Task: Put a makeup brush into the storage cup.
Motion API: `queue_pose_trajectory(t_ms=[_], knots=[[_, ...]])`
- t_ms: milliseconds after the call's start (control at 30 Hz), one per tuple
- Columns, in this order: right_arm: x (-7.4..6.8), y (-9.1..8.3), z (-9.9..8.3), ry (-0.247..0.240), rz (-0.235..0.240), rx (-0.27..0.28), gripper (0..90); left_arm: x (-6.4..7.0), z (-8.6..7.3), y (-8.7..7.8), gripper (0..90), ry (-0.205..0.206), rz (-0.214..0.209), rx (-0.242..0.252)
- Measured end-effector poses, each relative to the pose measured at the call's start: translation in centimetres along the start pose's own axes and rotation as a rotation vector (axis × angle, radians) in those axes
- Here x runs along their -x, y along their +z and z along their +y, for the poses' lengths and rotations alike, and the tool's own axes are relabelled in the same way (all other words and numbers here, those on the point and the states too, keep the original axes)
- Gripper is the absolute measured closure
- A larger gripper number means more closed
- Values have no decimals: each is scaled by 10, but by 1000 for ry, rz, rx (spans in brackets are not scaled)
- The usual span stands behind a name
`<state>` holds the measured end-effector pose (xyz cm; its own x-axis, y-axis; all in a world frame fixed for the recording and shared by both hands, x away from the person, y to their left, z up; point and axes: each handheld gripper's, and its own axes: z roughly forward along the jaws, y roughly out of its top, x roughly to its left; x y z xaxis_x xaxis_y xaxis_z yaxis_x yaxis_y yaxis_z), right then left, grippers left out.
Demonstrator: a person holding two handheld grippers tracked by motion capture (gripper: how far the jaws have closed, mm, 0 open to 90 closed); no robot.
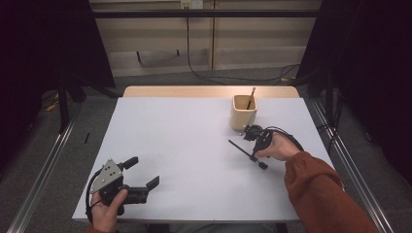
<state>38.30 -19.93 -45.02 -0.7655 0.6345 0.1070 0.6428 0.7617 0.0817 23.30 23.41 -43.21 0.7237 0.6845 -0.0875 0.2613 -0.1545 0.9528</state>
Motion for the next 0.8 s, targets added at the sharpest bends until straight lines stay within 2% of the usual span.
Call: queue_pose_trajectory(t_ms=[200,300,800], knots=[[1,0,0,6,3,4,862,-1,0,0,18,-2,-2,-1],[2,1,0,-10,2,7,864,-1,0,0,18,-3,0,1],[5,0,-1,16,23,17,866,-2,-1,-1,18,-12,12,0]])
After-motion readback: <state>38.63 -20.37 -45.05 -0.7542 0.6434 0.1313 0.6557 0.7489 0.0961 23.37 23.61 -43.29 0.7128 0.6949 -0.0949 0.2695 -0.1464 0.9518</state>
